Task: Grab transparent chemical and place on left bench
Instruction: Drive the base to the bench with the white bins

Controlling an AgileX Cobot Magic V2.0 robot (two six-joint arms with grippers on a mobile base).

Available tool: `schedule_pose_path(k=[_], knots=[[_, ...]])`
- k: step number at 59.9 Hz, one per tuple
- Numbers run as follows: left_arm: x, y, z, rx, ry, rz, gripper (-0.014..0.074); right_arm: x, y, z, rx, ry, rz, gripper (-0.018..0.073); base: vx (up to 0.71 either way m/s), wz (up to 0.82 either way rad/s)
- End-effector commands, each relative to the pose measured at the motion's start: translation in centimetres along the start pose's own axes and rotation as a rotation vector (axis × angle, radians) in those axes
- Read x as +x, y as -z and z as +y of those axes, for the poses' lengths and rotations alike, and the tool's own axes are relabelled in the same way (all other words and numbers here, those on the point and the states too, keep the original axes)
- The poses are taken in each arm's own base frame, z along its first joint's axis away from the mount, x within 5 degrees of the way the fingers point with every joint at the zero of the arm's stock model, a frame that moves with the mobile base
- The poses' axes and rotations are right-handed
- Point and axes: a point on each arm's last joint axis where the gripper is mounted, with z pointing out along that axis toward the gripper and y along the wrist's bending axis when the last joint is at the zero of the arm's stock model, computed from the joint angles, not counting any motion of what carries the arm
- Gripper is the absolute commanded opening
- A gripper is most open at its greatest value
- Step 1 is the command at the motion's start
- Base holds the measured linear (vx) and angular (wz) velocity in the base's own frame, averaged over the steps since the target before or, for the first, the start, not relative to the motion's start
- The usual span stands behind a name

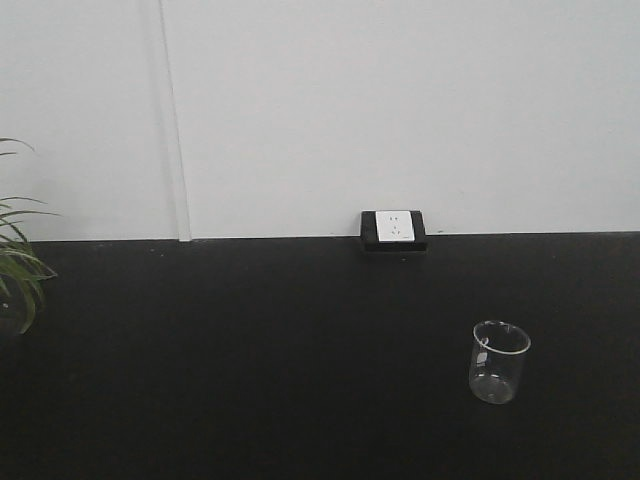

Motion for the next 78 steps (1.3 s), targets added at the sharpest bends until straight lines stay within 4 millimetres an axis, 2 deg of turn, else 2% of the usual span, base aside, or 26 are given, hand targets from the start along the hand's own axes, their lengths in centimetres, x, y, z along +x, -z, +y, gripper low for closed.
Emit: schedule_pose_path(k=[1, 38, 78], knots=[[-0.28, 0.13, 0.01, -0.002, 0.009, -0.081, -0.0003, -1.62, -0.09, -0.07, 0.0, 0.006, -0.103, -0.0007, -0.31, 0.12], [-0.28, 0.13, 0.01, -0.002, 0.009, -0.081, -0.0003, -1.59, -0.09, -0.08, 0.0, 0.006, -0.1, -0.0007, -0.29, 0.27], [-0.28, 0.13, 0.01, -0.002, 0.009, -0.081, -0.0003, -1.59, -0.09, -0.08, 0.0, 0.006, -0.1, -0.0007, -0.12, 0.87]])
